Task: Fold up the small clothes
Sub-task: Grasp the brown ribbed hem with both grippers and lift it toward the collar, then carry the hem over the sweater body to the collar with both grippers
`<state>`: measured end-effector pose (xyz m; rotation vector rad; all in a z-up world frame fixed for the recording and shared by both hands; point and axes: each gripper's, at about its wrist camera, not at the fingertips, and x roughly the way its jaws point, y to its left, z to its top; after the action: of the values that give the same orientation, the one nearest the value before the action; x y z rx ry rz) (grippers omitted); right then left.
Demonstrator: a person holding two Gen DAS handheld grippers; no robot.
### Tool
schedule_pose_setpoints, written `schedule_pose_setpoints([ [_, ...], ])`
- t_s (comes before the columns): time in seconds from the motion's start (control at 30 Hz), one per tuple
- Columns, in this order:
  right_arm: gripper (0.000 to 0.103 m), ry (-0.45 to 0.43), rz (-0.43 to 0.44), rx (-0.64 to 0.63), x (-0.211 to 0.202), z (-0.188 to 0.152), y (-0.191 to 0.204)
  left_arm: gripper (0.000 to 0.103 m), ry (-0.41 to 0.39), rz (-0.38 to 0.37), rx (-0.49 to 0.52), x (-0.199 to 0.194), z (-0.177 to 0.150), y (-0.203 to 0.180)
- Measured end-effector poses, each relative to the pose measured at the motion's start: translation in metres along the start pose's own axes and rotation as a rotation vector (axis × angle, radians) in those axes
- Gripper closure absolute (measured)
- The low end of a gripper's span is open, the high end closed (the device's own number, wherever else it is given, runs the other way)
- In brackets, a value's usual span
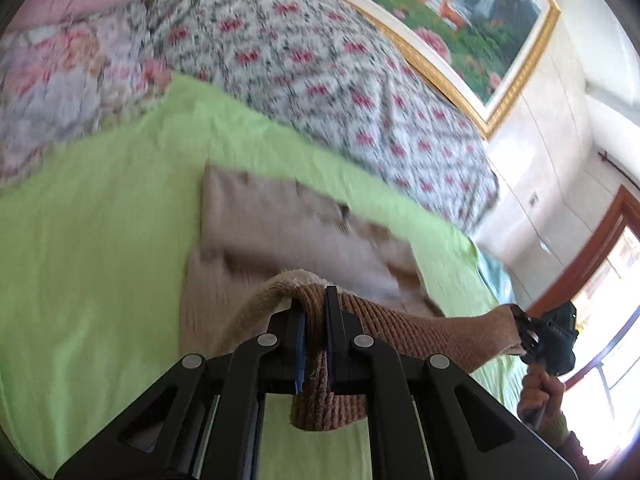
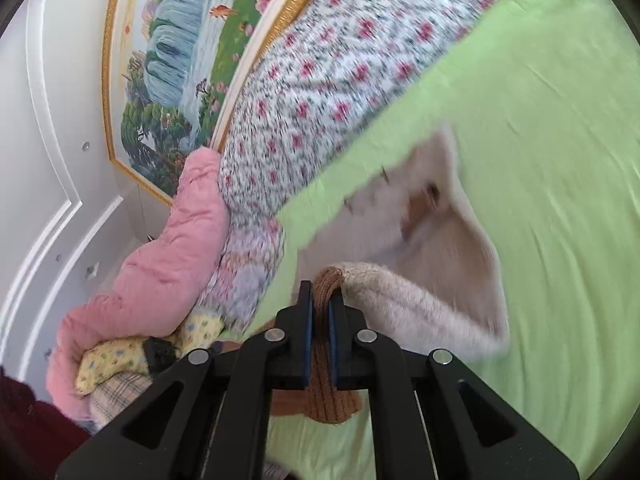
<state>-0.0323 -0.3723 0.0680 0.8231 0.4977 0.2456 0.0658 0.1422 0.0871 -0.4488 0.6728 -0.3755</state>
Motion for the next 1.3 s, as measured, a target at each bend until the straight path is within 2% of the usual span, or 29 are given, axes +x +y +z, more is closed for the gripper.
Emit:
schedule_pose_setpoints([
  [0.17, 0.096, -0.007, -0.056, -0.018, 0.057, 0.058, -0.007, 0.097, -0.015, 0.046, -0.007, 0.059, 0.049, 0.009],
  [0.37, 0.096, 0.005, -0.163, -0.032, 0.125, 0.107, -0.023, 0.097, -0.003, 0.090, 0.001, 0.122, 0.089, 0.023],
  [0.6, 0.096, 0.041, -0.283, -0.004, 0.187, 0.128, -0.069, 0.097, 0.067, 0.171, -0.038, 0.205, 0.115, 0.063],
  [0.87, 0.096, 0.091, -0.397, 0.008, 0.236, 0.136, -0.112, 0.096, 0.133, 0.223, -0.040, 0.268, 0.120, 0.088],
  [1.07, 0.091, 0.133, -0.422, 0.035, 0.244, 0.131, -0.124, 0.091, 0.174, 0.214, -0.033, 0.267, 0.109, 0.091],
  [1.1, 0.089, 0.131, -0.420, 0.037, 0.239, 0.131, -0.122, 0.087, 0.177, 0.218, -0.025, 0.259, 0.107, 0.088],
  [1.13, 0.081, 0.124, -0.423, 0.030, 0.232, 0.130, -0.116, 0.080, 0.178, 0.221, -0.015, 0.251, 0.105, 0.084],
  [1.17, 0.076, 0.113, -0.424, 0.015, 0.223, 0.130, -0.110, 0.077, 0.178, 0.223, 0.005, 0.241, 0.101, 0.078],
  [1.2, 0.066, 0.098, -0.423, -0.007, 0.213, 0.128, -0.103, 0.075, 0.178, 0.222, 0.029, 0.230, 0.095, 0.070],
  [1.23, 0.060, 0.078, -0.419, -0.045, 0.199, 0.124, -0.091, 0.075, 0.176, 0.199, 0.051, 0.216, 0.086, 0.061],
  [1.3, 0.059, 0.072, -0.404, -0.091, 0.183, 0.115, -0.075, 0.075, 0.202, 0.155, 0.070, 0.202, 0.070, 0.045],
])
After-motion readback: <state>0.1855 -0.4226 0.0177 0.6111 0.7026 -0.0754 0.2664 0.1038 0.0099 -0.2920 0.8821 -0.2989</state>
